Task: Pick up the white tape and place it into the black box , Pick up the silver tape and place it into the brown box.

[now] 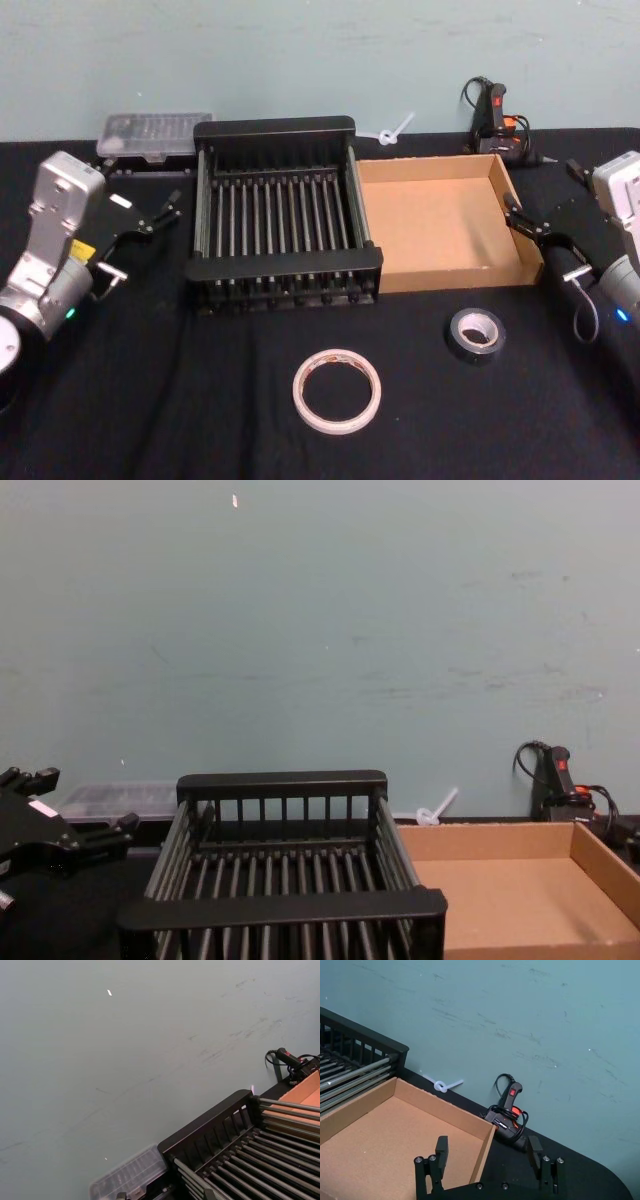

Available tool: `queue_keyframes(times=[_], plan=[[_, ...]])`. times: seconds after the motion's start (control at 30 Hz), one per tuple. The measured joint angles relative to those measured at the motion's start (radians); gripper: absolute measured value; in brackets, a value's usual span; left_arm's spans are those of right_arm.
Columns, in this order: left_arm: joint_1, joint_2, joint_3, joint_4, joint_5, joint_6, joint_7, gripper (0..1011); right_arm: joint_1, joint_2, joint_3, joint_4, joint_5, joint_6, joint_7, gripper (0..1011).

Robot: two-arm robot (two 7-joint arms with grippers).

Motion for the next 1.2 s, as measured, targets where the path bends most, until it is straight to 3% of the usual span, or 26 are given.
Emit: queue_keyframes(times=[1.2], plan=[[0.0, 0.0, 0.0, 0.0, 0.0, 0.0, 0.0, 1001, 0.0, 0.0, 0.0, 0.0, 0.0, 0.0, 0.0, 1003]])
